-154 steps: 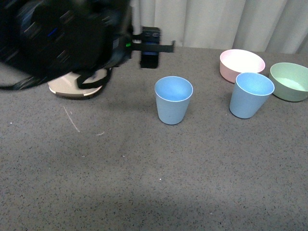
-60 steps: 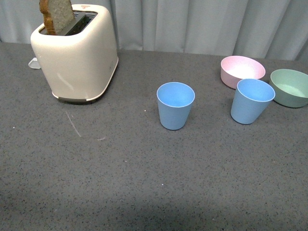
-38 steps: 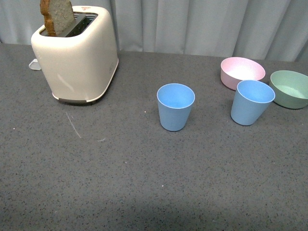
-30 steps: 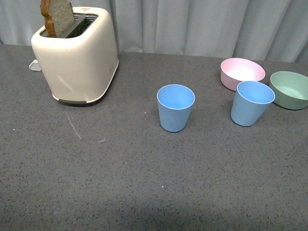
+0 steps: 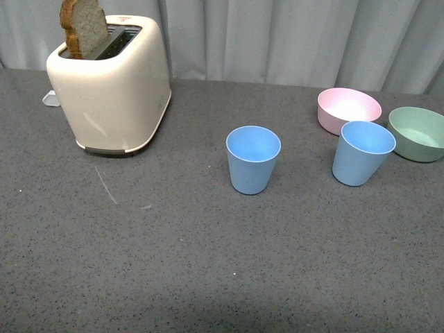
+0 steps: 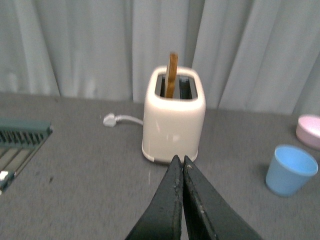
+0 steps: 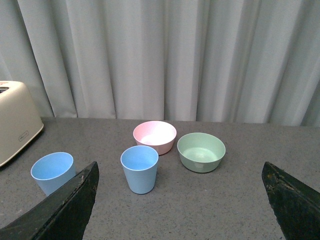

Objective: Stack blue cups with both arms

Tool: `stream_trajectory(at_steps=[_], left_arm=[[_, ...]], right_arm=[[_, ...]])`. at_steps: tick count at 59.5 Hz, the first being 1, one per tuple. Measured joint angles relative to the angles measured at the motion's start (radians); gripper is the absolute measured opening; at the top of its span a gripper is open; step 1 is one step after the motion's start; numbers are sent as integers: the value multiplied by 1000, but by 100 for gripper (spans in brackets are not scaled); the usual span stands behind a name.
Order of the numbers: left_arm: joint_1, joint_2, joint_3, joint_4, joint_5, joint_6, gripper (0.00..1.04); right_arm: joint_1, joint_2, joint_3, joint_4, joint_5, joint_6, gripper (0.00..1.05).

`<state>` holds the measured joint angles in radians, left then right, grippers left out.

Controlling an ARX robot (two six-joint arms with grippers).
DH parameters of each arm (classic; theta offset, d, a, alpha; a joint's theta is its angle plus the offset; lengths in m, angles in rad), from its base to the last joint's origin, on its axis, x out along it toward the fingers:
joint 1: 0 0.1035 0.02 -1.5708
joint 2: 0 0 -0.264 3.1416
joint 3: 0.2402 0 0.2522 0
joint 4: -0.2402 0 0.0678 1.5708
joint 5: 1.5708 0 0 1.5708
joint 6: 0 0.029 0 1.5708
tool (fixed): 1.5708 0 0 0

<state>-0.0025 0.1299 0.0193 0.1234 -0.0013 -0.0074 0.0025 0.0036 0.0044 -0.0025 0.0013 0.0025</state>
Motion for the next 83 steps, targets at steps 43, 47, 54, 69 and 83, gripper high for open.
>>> stream_trajectory(at_steps=[43, 47, 54, 69, 83], left_arm=[[0, -126, 0, -121, 1, 0, 84], [0, -126, 0, -121, 1, 0, 97], [0, -126, 0, -121, 1, 1, 98], [0, -126, 0, -121, 1, 1, 98], [0, -126, 0, -121, 1, 1, 98]], right_arm=[[13, 131, 0, 136, 75, -163, 95], [-3, 283, 12, 209, 44, -181, 95], [-34, 612, 87, 389, -15, -162, 95], [-37, 1475, 578, 348, -70, 36, 95], [4, 1833, 988, 51, -46, 192, 95]])
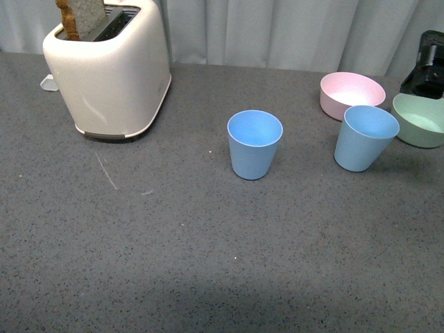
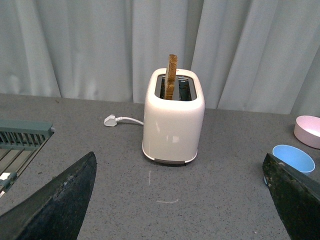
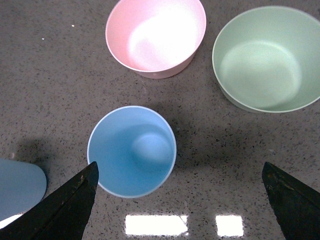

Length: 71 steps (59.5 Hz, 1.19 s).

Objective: Stack blue cups with both arms

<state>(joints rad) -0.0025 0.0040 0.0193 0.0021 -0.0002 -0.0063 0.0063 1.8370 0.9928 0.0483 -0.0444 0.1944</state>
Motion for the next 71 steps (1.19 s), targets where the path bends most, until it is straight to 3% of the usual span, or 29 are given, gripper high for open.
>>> stream_trajectory(at_steps=[22, 57, 61, 71], left_arm=[[0, 0, 0, 0, 0, 0, 98], [0, 0, 0, 0, 0, 0, 98], [0, 0, 0, 0, 0, 0, 98], [0, 0, 0, 0, 0, 0, 98]], right_arm=[[19, 240, 217, -193, 46, 134, 95], [39, 312, 297, -268, 51, 162, 8], [38, 313, 297, -275, 48, 163, 1], [39, 297, 298, -292, 5, 168, 1]])
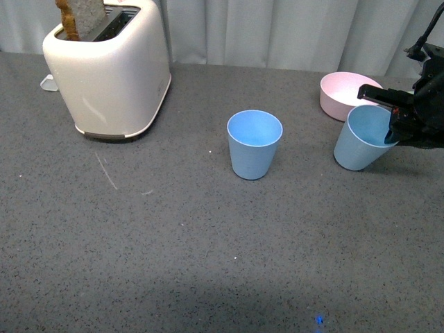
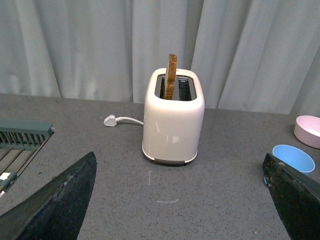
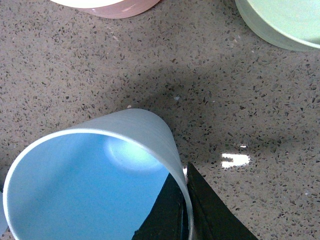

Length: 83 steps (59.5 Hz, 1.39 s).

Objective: Stack blue cups with both arms

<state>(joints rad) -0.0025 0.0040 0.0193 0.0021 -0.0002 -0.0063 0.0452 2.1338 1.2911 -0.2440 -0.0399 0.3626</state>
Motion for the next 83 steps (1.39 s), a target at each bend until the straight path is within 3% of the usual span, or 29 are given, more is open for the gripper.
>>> stream_trajectory(at_steps=[19, 36, 59, 63, 67, 71, 83], left_arm=[[0, 0, 0, 0, 0, 0, 98], [0, 0, 0, 0, 0, 0, 98], [0, 0, 0, 0, 0, 0, 98], [0, 0, 0, 0, 0, 0, 98], [0, 0, 0, 0, 0, 0, 98], [0, 0, 0, 0, 0, 0, 98], [0, 0, 0, 0, 0, 0, 98]], right_arm=[[93, -156, 15, -27, -195, 5, 1], [220, -179, 41, -37, -203, 9, 1], [249, -144, 55, -53, -183, 15, 1], [249, -144, 55, -53, -187, 15, 9], [248, -144, 55, -40, -185, 6, 26], [248, -144, 54, -27, -171, -8, 34], [243, -148, 35, 0, -130, -79, 72]])
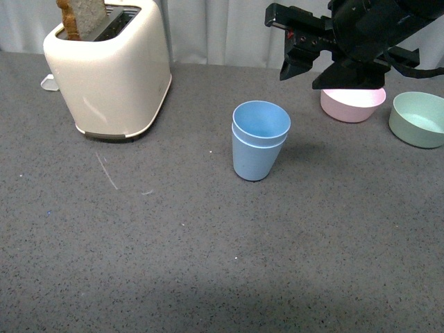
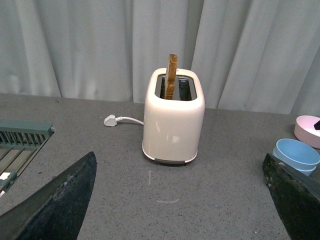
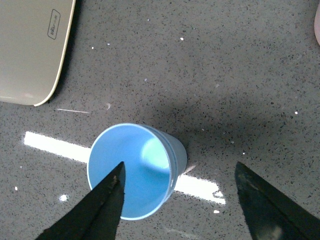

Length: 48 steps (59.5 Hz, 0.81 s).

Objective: Stack blue cups with both arms

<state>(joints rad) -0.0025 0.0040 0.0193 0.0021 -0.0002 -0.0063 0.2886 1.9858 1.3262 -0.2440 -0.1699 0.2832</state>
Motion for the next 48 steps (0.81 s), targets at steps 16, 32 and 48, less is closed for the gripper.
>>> stream_trajectory(at_steps=[16, 32, 48], left_arm=[[0, 0, 0, 0, -3, 1, 98], [0, 0, 0, -1, 0, 1, 98], [0, 0, 0, -1, 0, 1, 98]], right_arm=[[-34, -89, -572, 1181, 409, -243, 36], [-128, -389, -922, 1422, 329, -280, 1], [-182, -597, -1096, 1390, 280, -281, 1]])
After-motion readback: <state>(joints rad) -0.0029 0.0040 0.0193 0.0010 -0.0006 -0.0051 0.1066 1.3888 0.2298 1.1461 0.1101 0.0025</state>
